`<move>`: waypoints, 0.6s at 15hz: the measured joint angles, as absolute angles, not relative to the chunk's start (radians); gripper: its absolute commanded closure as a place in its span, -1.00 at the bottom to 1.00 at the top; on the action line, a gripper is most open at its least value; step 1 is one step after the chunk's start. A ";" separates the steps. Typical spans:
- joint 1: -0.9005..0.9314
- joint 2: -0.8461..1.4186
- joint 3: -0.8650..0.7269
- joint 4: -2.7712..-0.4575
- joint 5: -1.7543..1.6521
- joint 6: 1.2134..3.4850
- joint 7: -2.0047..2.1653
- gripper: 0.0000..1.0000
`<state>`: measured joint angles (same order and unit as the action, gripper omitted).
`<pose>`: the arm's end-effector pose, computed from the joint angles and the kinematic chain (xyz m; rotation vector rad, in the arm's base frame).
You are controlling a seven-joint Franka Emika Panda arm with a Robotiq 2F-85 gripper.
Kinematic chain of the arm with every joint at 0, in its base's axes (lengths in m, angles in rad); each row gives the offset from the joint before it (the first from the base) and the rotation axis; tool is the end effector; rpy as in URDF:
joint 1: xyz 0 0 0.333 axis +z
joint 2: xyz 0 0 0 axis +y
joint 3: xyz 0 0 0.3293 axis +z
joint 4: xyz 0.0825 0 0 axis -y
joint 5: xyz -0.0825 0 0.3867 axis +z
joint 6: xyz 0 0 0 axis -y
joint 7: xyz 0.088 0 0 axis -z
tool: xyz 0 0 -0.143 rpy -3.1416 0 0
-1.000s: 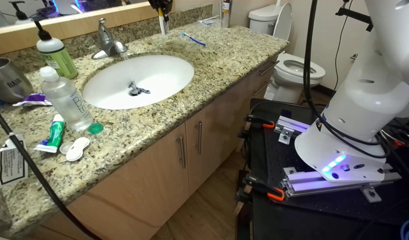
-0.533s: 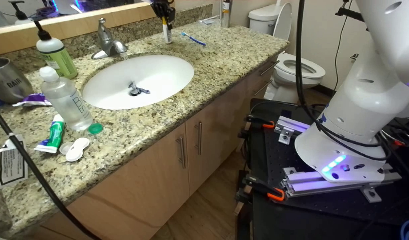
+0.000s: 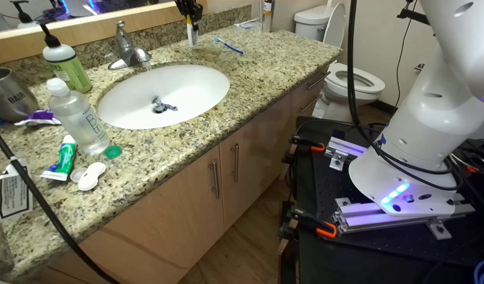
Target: Move the white bottle with the yellow lid to the back left
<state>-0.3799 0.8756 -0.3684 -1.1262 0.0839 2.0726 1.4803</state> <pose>0.6394 -0.4668 0.2849 1.4557 -2.6102 0.2768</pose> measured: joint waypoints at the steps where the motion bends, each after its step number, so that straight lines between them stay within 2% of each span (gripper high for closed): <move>1: -0.382 0.877 -0.368 -1.124 0.085 2.072 1.480 0.87; 9: -0.400 0.932 -0.369 -1.057 0.084 2.022 1.485 0.87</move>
